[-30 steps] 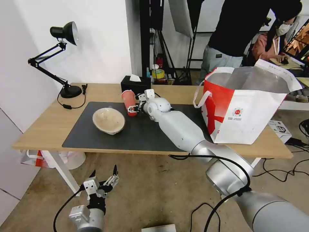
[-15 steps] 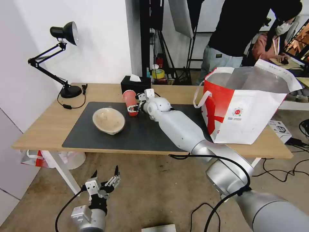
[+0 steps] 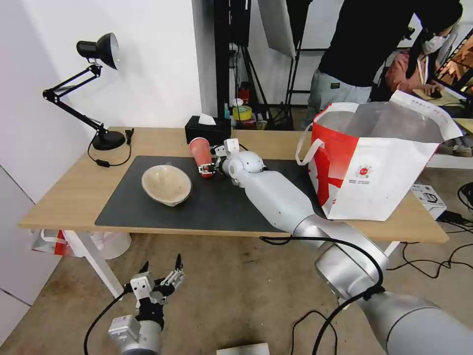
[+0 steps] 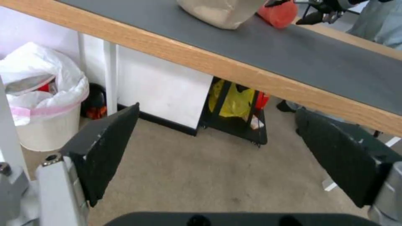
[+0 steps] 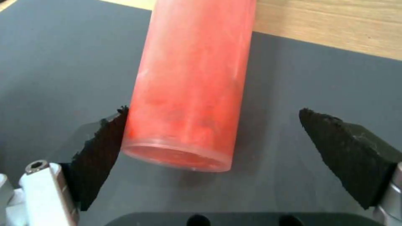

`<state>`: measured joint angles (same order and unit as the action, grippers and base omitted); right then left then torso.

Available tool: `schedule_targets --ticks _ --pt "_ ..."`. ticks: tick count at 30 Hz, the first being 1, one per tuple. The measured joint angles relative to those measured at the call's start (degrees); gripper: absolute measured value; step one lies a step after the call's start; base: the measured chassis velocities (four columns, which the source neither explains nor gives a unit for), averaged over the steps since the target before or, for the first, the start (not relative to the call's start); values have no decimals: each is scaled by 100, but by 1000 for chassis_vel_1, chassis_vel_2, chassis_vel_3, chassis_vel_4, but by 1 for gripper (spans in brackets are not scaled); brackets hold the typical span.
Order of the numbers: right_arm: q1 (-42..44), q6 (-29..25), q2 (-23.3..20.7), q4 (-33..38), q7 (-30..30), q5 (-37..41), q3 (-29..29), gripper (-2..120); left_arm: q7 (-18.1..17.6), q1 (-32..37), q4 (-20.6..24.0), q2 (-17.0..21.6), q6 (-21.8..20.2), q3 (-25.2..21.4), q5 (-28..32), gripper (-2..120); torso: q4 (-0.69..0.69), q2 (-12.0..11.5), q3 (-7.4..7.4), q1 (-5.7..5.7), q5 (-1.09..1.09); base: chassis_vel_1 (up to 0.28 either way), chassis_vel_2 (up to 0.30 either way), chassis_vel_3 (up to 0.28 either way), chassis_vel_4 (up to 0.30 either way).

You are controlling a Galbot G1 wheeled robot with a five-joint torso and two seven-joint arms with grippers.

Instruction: Pick up the trash from the table and place it into the takeout bag.

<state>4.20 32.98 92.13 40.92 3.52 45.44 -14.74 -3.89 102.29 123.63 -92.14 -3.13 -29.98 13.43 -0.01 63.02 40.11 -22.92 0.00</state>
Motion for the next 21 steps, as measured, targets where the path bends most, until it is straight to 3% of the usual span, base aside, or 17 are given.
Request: schedule_targets --ticks 21 --pt "-43 -47 0 -23 -19 -26 -3 100 7 69 22 0 40 41 -45 100 0 0 0 0 0 0 0 0 0"
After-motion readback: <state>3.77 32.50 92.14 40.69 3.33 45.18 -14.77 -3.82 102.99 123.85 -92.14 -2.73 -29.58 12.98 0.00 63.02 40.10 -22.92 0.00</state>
